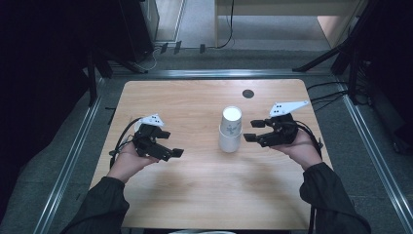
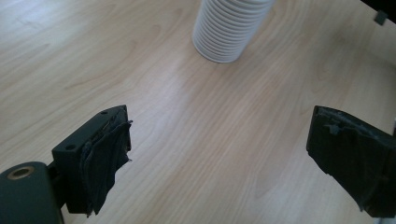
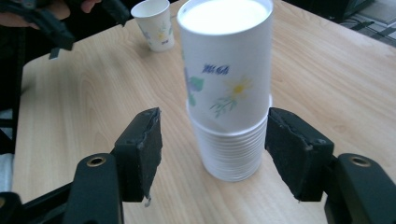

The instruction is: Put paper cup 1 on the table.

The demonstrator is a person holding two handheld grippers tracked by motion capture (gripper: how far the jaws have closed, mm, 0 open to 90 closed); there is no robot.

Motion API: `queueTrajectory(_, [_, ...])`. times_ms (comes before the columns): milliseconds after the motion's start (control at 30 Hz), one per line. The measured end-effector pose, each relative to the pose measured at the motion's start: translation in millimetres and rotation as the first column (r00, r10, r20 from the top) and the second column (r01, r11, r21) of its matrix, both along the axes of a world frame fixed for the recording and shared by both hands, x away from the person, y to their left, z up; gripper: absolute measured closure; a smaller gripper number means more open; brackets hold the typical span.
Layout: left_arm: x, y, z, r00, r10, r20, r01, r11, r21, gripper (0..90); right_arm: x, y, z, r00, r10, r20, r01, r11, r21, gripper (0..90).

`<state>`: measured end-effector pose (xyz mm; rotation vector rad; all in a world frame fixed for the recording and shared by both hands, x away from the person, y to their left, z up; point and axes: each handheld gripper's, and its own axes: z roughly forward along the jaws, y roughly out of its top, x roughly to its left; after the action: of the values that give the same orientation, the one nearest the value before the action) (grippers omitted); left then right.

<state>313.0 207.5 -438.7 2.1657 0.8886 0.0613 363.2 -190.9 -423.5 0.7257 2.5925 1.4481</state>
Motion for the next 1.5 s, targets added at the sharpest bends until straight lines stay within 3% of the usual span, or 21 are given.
queueTrajectory(67, [-3.3, -4.5, -2.3, 0.9998, -0.009, -0.018, 0.008, 0.9992, -0.04, 6.6, 8.0, 2.2, 3.6, 0.9998, 0.018, 0.005, -0.018, 1.0, -0.017, 34.6])
queueTrajectory(233, [-8.5, -17.0, -5.5, 0.9986, -0.053, -0.007, 0.053, 0.9986, -0.009, 6.6, 21.0, 11.3, 8.8, 0.9994, 0.034, -0.004, -0.035, 0.998, -0.052, 33.2])
queueTrajectory(433, [-10.0, -16.8, -7.1, 0.996, -0.089, 0.01, 0.089, 0.9959, -0.02, 7.0, 30.1, 27.0, 10.4, 0.9981, 0.061, -0.012, -0.062, 0.996, -0.064, 29.4])
queueTrajectory(633, [-10.4, -16.5, -8.0, 0.9952, -0.097, 0.007, 0.097, 0.995, -0.022, 7.3, 35.8, 40.4, 11.0, 0.9964, 0.082, -0.022, -0.083, 0.993, -0.08, 28.1])
queueTrajectory(967, [-10.7, -17.0, -9.2, 0.9944, -0.106, 0.005, 0.106, 0.9943, -0.015, 7.3, 46.4, 60.9, 21.0, 0.9929, 0.116, -0.028, -0.119, 0.98, -0.159, 26.2])
queueTrajectory(1100, [-10.6, -17.1, -9.8, 0.994, -0.11, 0.002, 0.11, 0.9939, -0.014, 7.2, 50.1, 70.5, 27.1, 0.9881, 0.147, -0.046, -0.153, 0.961, -0.232, 26.2])
queueTrajectory(1367, [-11.2, -18.9, -10.8, 0.992, -0.126, -0.003, 0.126, 0.992, 0.005, 7.3, 60.1, 85.3, 39.5, 0.9795, 0.176, -0.099, -0.2, 0.91, -0.362, 27.6])
queueTrajectory(1500, [-11.5, -19.6, -12.1, 0.9903, -0.139, -0.01, 0.139, 0.9902, 0.01, 7.3, 62.5, 92.6, 42.6, 0.9726, 0.198, -0.122, -0.232, 0.868, -0.439, 28.4])
